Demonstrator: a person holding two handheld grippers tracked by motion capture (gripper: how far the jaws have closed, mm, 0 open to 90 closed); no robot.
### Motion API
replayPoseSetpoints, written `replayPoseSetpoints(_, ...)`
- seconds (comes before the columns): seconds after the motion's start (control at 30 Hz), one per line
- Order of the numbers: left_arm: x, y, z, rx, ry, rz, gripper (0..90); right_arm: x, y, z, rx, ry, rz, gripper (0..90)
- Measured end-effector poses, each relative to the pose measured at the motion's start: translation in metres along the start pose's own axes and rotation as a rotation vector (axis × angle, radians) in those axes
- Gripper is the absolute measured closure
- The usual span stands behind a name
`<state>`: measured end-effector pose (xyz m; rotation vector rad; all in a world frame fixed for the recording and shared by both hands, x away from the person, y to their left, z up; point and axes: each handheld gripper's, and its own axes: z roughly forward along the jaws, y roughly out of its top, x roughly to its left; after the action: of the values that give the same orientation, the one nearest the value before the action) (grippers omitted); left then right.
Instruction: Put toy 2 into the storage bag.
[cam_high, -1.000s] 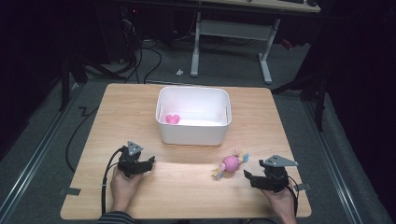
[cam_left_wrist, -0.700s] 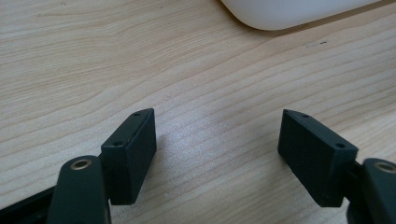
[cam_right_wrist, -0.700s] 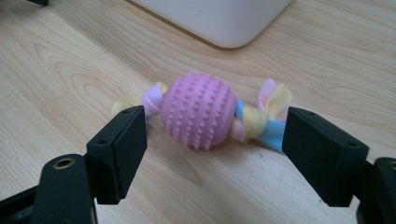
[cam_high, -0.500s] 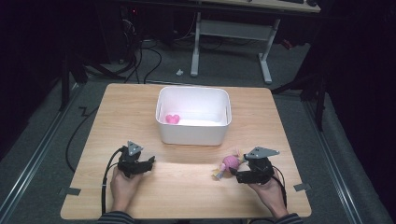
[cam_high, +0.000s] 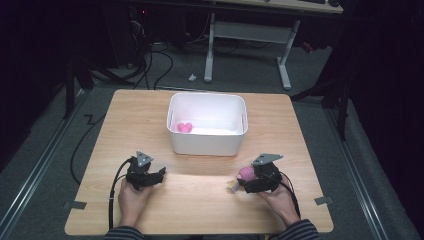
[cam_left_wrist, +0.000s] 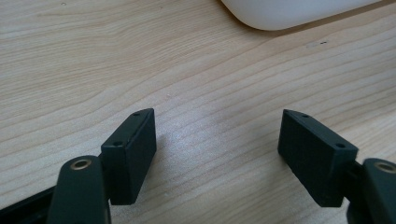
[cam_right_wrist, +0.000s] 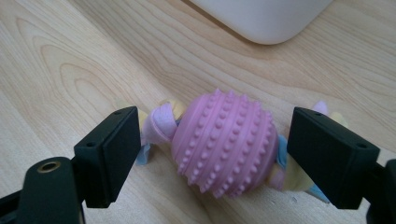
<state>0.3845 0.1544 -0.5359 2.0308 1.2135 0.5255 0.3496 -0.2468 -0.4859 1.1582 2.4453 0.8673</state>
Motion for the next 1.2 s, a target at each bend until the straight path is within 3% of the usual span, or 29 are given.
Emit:
replayPoseSetpoints(0.3,0.0,0.0,0.0,0.0,0.0,0.0,28.3,-0.001,0.0,0.011,0.037,-0.021,-0.025,17.3)
replayPoseSetpoints(0.43,0.0,0.0,0.0,0.001,0.0,0.0,28.3,-0.004,-0.001,0.015,0.051,-0.037,-0.028,22.0)
replayPoseSetpoints(0.53,0.0,0.0,0.0,0.001,0.0,0.0,28.3,-0.004,-0.001,0.016,0.047,-0.045,-0.03,24.8)
replayPoseSetpoints(0.6,0.0,0.0,0.0,0.001,0.0,0.0,28.3,-0.005,-0.001,0.015,0.043,-0.07,-0.048,31.8)
replayPoseSetpoints(1.0,0.0,0.0,0.0,0.0,0.0,0.0,28.3,-0.001,-0.002,0.013,0.041,-0.085,-0.069,33.7)
replayPoseSetpoints(1.2,0.0,0.0,0.0,0.0,0.0,-0.001,28.3,-0.003,-0.002,0.005,0.011,-0.08,-0.055,33.8)
